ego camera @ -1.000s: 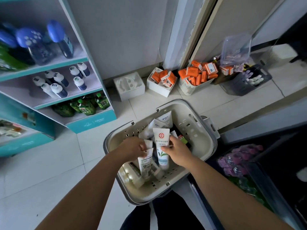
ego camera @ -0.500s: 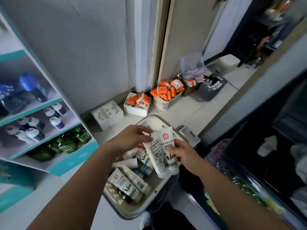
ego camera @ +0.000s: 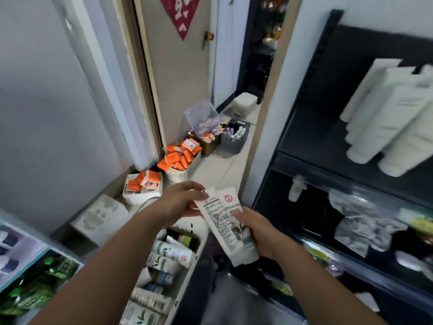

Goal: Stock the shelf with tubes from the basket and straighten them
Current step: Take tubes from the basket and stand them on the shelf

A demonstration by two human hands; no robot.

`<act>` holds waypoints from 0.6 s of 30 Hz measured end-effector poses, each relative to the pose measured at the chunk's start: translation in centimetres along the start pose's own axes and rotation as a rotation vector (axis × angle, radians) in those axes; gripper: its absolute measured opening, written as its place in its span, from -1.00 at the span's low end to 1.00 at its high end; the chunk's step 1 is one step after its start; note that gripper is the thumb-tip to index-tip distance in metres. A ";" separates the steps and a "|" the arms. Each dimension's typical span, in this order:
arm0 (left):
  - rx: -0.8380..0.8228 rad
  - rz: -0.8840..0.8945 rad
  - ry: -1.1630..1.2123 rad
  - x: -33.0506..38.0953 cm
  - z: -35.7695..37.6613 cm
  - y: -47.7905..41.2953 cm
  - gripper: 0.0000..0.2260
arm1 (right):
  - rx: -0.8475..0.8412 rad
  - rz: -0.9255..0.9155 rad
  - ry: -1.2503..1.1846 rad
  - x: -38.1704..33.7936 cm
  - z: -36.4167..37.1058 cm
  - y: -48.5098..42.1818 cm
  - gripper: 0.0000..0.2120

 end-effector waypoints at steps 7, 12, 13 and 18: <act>-0.148 0.057 -0.118 1.4 12.0 -1.7 -0.87 | 0.181 -0.136 -0.013 -0.5 -8.0 6.7 -0.46; -0.179 0.124 -0.163 1.3 21.0 -1.2 -0.84 | 0.270 -0.205 -0.021 -0.2 -13.8 12.9 -0.50; -0.184 0.133 -0.157 1.1 23.1 -1.0 -0.84 | 0.305 -0.221 -0.022 -0.2 -15.2 14.3 -0.50; -0.222 0.220 -0.108 0.3 34.3 1.4 -0.86 | 0.456 -0.307 -0.075 0.1 -22.3 21.9 -0.47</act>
Point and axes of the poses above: each hand's wrist, its own y-axis away from the middle knuckle, its own z-axis out of the palm, x = y × z, the point moved 5 cm from there along -y, towards the middle knuckle, and after that the axes turned 8 degrees about y, right-handed, at the moved point
